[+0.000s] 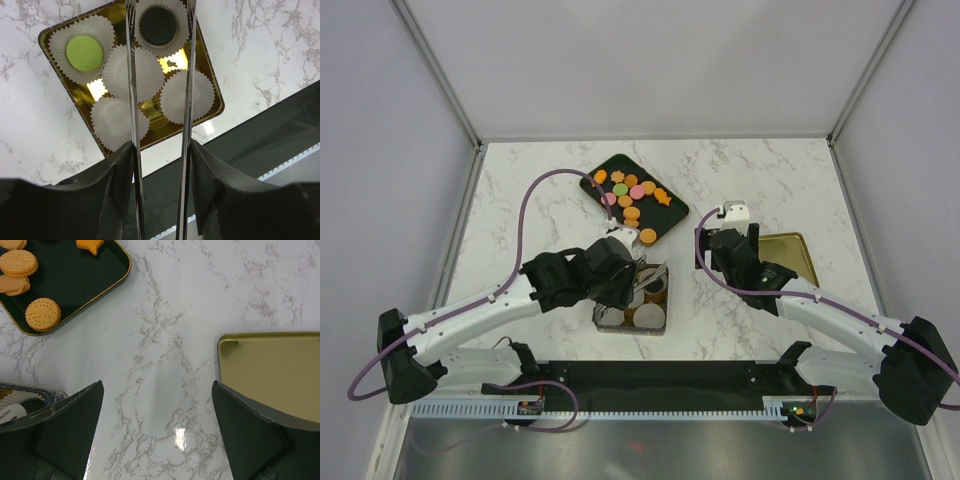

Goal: Pack the cookies

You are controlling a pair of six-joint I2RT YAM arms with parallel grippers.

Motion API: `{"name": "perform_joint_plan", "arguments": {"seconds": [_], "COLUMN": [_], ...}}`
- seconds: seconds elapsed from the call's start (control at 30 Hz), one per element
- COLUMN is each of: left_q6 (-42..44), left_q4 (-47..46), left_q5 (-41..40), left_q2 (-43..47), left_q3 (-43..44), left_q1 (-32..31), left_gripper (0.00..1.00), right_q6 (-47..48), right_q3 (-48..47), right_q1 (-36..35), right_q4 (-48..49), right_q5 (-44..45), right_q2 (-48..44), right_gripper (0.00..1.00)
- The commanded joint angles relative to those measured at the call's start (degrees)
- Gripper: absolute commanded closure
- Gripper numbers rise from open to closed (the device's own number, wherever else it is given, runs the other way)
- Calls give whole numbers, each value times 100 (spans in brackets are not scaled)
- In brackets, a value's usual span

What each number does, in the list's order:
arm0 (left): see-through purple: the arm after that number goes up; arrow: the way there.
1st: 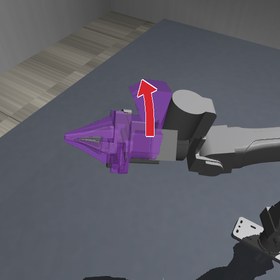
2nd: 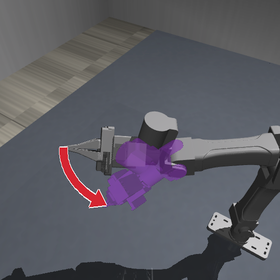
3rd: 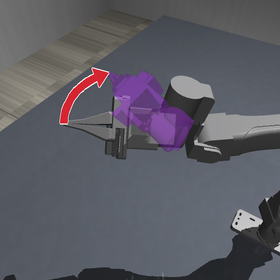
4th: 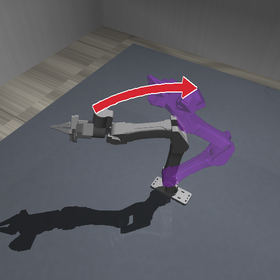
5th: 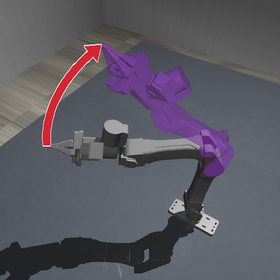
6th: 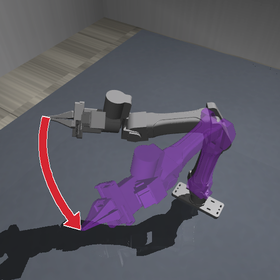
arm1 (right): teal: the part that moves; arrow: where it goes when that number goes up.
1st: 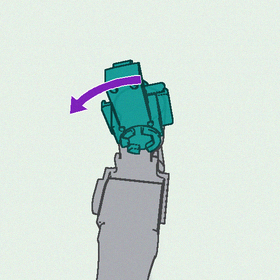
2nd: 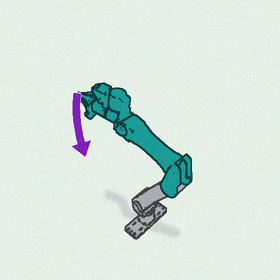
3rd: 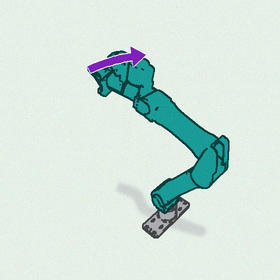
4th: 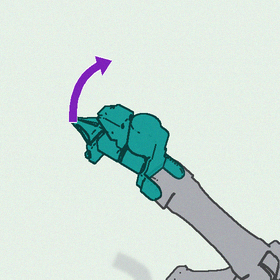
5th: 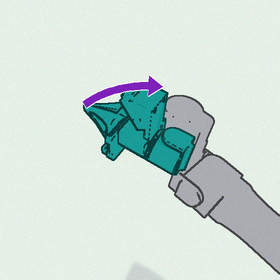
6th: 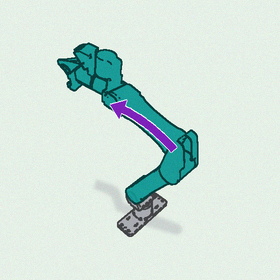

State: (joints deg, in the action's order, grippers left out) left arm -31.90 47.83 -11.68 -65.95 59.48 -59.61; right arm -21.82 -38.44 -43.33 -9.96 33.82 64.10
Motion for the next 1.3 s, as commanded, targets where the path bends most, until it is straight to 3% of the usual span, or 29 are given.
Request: {"name": "perform_joint_plan", "arguments": {"seconds": [0.0,0.17,0.63,0.87,1.27], "left_q6": [8,17,1599,1766,1836], "left_q4": [-55,7,218,218,165], "left_q5": [-97,-133,-537,-757,-669], "left_q2": [328,163,-2430,-3318,-3740], "left_q3": [317,739,2831,3350,3386], "left_q1": [-24,46,1865,2006,2173], "left_gripper": [47,47,46,43,43], "right_q6": [-59,-68,-50,-41,-33], "right_q3": [-120,-112,-76,-41,-41], "right_q1": [18,18,18,18,26], "right_q4": [126,143,143,152,143], "right_q5": [-16,-34,-25,-51,-51], "right_q2": [-99,-117,-108,-125,-134], "right_gripper": [2,2,2,2,2]}}
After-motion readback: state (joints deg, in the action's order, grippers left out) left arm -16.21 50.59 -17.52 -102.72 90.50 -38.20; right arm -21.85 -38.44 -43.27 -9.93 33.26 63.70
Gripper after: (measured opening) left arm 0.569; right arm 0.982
